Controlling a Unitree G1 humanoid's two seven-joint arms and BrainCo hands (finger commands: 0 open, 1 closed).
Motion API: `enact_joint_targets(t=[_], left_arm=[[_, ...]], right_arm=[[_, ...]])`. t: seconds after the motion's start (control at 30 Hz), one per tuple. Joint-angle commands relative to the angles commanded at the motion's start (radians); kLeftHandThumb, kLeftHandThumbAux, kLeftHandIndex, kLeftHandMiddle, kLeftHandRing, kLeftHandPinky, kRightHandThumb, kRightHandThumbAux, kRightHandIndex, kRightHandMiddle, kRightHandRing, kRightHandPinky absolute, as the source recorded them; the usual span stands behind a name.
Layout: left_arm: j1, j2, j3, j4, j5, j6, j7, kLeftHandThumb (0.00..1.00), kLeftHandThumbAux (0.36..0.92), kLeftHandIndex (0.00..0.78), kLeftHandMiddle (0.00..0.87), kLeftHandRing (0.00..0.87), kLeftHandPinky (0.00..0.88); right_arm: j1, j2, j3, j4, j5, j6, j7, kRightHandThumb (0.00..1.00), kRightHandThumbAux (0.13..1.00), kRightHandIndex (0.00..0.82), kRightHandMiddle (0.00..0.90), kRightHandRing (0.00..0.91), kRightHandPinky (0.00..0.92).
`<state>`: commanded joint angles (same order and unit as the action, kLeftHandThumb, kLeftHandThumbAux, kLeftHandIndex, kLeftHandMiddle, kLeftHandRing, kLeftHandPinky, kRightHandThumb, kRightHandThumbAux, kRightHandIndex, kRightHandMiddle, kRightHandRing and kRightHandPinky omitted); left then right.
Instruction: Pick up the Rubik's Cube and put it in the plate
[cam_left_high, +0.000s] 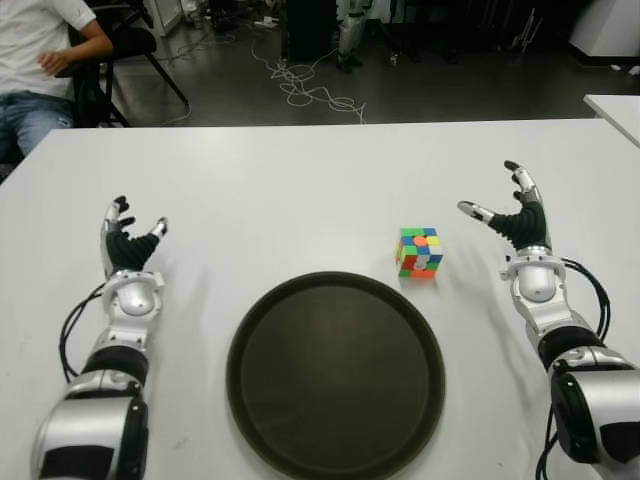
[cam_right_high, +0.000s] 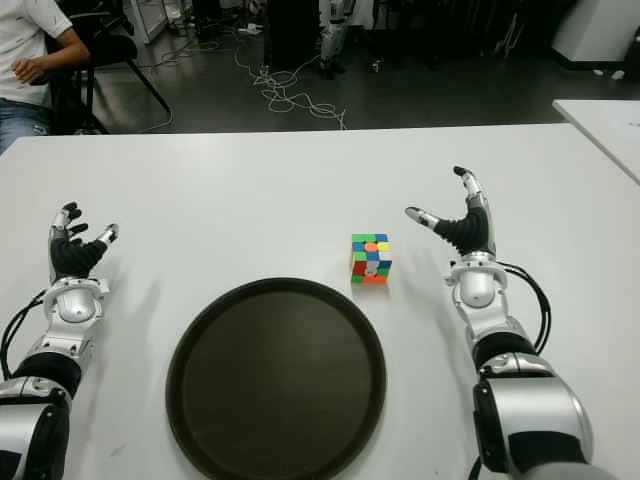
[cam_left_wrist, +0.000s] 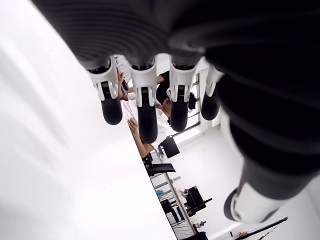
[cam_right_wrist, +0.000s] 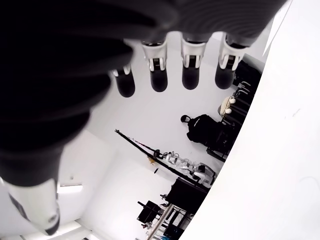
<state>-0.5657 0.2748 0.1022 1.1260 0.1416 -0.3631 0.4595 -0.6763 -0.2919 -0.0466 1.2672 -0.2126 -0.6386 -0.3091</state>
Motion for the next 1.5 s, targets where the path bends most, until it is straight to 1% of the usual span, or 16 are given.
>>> enact_joint_targets(t=[0.1, 0.23, 0.5, 0.63, 0.73, 0.8, 0.9, 0.93, 1.07, 1.2, 1.27, 1.43, 1.5], left_arm=[[0.002, -0.001, 0.0, 0.0, 0.0, -0.003, 0.002, 0.471, 0.723, 0.107, 0.159, 0.166, 0.196], [0.002, -0.003, -0.001, 0.001, 0.003, -0.005, 0.007, 0.473, 0.72, 0.11, 0.157, 0.16, 0.173], [-0.002, -0.005, -0.009, 0.004, 0.012, -0.001, 0.018, 0.41, 0.738, 0.098, 0.151, 0.154, 0.158], [-0.003, -0.008, -0.011, 0.005, 0.014, -0.002, 0.025, 0.429, 0.741, 0.103, 0.154, 0.154, 0.163], [-0.004, -0.01, -0.012, 0.006, 0.014, -0.005, 0.028, 0.443, 0.739, 0.109, 0.155, 0.152, 0.151], [-0.004, -0.012, -0.01, 0.008, 0.011, -0.01, 0.03, 0.45, 0.738, 0.111, 0.153, 0.15, 0.157], [-0.004, -0.013, -0.009, 0.012, 0.01, -0.018, 0.032, 0.461, 0.741, 0.11, 0.146, 0.144, 0.163], [-0.005, -0.013, -0.009, 0.013, 0.01, -0.019, 0.032, 0.463, 0.742, 0.11, 0.146, 0.144, 0.165], [-0.006, -0.011, -0.011, 0.016, 0.014, -0.02, 0.034, 0.458, 0.742, 0.11, 0.151, 0.152, 0.178], [-0.006, -0.011, -0.015, 0.018, 0.019, -0.02, 0.04, 0.463, 0.742, 0.108, 0.155, 0.161, 0.194], [-0.006, -0.011, -0.016, 0.019, 0.021, -0.02, 0.041, 0.469, 0.741, 0.108, 0.156, 0.163, 0.198], [-0.006, -0.01, -0.017, 0.019, 0.026, -0.018, 0.045, 0.474, 0.738, 0.109, 0.157, 0.165, 0.194], [-0.007, -0.01, -0.015, 0.022, 0.025, -0.018, 0.044, 0.463, 0.741, 0.105, 0.155, 0.16, 0.182]], right_arm=[[0.001, -0.001, -0.002, 0.001, 0.0, 0.002, 0.0, 0.0, 0.646, 0.0, 0.0, 0.0, 0.0], [0.001, -0.003, -0.002, 0.002, -0.001, 0.004, 0.001, 0.0, 0.661, 0.001, 0.0, 0.0, 0.0], [0.0, -0.002, -0.006, 0.003, 0.004, -0.007, 0.009, 0.0, 0.68, 0.009, 0.0, 0.0, 0.0], [0.0, -0.003, -0.009, 0.001, 0.009, -0.02, 0.021, 0.0, 0.685, 0.012, 0.0, 0.0, 0.0], [0.001, -0.005, -0.01, -0.001, 0.012, -0.03, 0.029, 0.0, 0.695, 0.009, 0.0, 0.0, 0.0], [0.003, -0.011, -0.004, -0.014, 0.009, -0.045, 0.04, 0.0, 0.712, 0.006, 0.0, 0.0, 0.0], [0.007, -0.019, 0.008, -0.033, 0.001, -0.063, 0.057, 0.0, 0.772, 0.001, 0.0, 0.0, 0.0], [0.008, -0.02, 0.009, -0.036, 0.0, -0.065, 0.06, 0.0, 0.78, 0.001, 0.0, 0.0, 0.0], [0.012, -0.027, 0.017, -0.057, 0.0, -0.077, 0.094, 0.0, 0.82, 0.0, 0.0, 0.0, 0.0], [0.023, -0.047, 0.038, -0.105, -0.008, -0.097, 0.153, 0.0, 0.869, 0.0, 0.0, 0.0, 0.0], [0.025, -0.05, 0.041, -0.116, -0.006, -0.097, 0.168, 0.0, 0.881, 0.0, 0.0, 0.0, 0.0], [0.028, -0.052, 0.05, -0.15, 0.003, -0.099, 0.214, 0.0, 0.886, 0.0, 0.0, 0.0, 0.0], [0.026, -0.052, 0.061, -0.181, 0.003, -0.102, 0.251, 0.0, 0.863, 0.0, 0.0, 0.0, 0.0]])
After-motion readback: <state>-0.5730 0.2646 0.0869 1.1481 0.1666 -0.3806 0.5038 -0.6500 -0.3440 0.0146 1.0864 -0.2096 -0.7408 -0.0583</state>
